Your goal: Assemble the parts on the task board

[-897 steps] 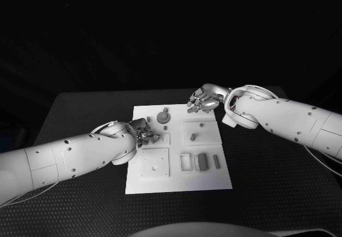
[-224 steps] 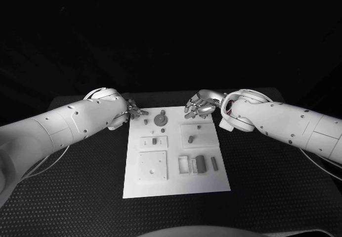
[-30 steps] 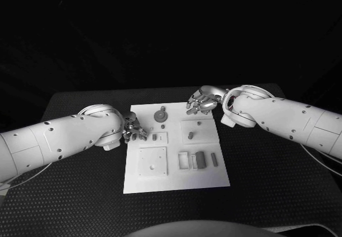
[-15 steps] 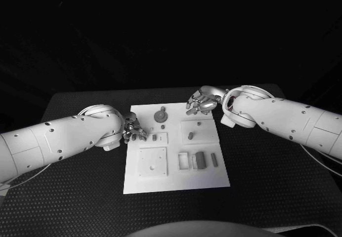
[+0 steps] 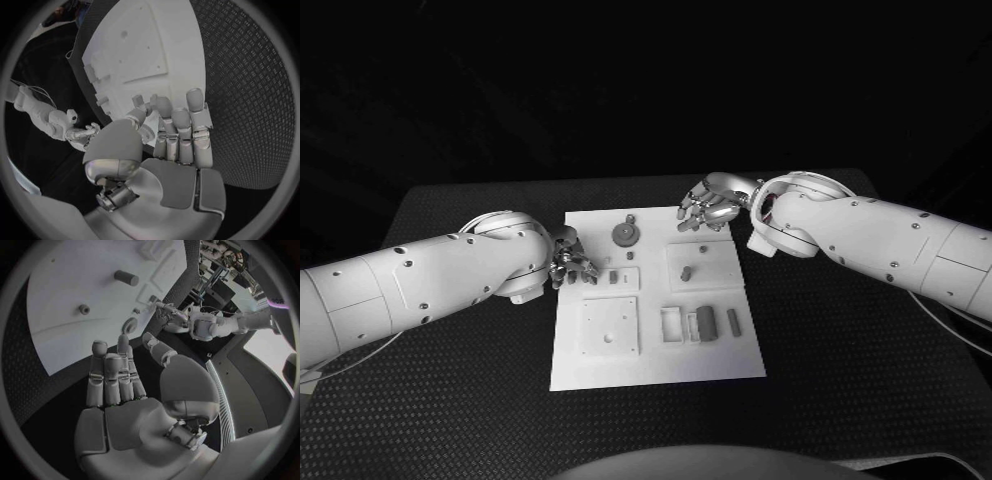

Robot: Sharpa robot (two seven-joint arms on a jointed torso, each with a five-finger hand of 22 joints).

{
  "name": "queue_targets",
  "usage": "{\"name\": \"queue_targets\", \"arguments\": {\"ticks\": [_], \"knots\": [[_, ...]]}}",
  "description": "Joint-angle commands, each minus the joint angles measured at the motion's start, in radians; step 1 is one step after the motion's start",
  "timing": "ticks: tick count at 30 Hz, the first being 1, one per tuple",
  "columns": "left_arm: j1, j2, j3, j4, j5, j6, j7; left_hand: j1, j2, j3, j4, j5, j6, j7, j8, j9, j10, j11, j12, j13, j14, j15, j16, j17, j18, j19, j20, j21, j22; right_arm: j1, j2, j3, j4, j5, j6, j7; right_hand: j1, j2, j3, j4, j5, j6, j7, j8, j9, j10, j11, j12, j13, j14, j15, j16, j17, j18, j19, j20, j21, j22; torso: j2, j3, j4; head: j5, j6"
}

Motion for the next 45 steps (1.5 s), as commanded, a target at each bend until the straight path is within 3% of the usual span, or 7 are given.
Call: {"name": "queue_targets", "arguments": {"ticks": [1,13,31,45], "knots": [[-0.001,0.003,-0.002,0.002,-0.014,0.007,0.003,-0.001,0.007,0.183,-0.181,0.004,0.005,0.000,0.003,0.002,0.006,-0.003,0.001,0.002,-0.002,-0.007,0.006,0.001,-0.013,0.002,-0.004,0.006,0.021,0.000,0.000,0.000,0.001,0.000,0.016,0.009,-0.010,0.001,0.000,0.007,0.004,0.012,0.017,-0.005,0.002,-0.005,0.004,0.006,0.002,-0.006,-0.002,-0.002,-0.001,0.011,-0.006,-0.004,-0.003,0.017,0.000,0.0005,-0.0009,0.000,-0.002],[-0.002,0.002,-0.014,0.005,-0.021,0.002,0.002,-0.002,0.007,0.184,-0.181,0.003,0.005,0.000,0.002,0.002,0.007,-0.003,0.001,0.002,-0.002,-0.007,0.006,0.001,-0.013,0.002,-0.004,0.007,0.021,0.000,-0.001,0.000,0.002,0.000,0.015,0.010,-0.011,0.001,0.000,0.007,0.004,0.012,0.017,-0.006,0.002,-0.005,0.004,0.006,0.001,-0.006,-0.002,-0.002,-0.001,0.011,-0.006,-0.004,-0.003,0.017,0.000,0.0006,0.0005,-0.001,-0.002],[-0.002,-0.001,-0.014,0.009,-0.035,-0.063,0.013,-0.002,0.006,0.187,-0.184,0.003,0.005,-0.001,0.003,0.003,0.008,-0.003,0.001,0.002,0.000,-0.008,0.006,0.001,-0.013,0.004,-0.005,0.007,0.021,0.000,-0.001,0.000,0.001,0.000,0.014,0.010,-0.011,0.001,0.000,0.008,0.004,0.012,0.017,-0.006,0.002,-0.005,0.004,0.006,0.001,-0.006,-0.002,-0.002,-0.001,0.011,-0.006,-0.004,-0.003,0.017,0.000,-0.0002,0.0003,-0.003,-0.001],[-0.004,-0.013,-0.014,0.035,-0.051,-0.077,0.016,0.002,0.002,0.193,-0.192,0.006,0.011,-0.004,0.005,0.006,0.014,-0.007,0.001,0.002,0.006,-0.010,0.006,0.001,-0.013,0.010,-0.008,0.010,0.021,0.000,-0.001,0.000,0.000,0.000,0.015,0.010,-0.011,0.002,0.000,0.008,0.004,0.012,0.017,-0.006,0.002,-0.005,0.004,0.006,0.001,-0.006,-0.002,-0.002,-0.002,0.011,-0.006,-0.004,-0.003,0.017,0.000,-0.0003,0.0000,-0.003,-0.001]]}}
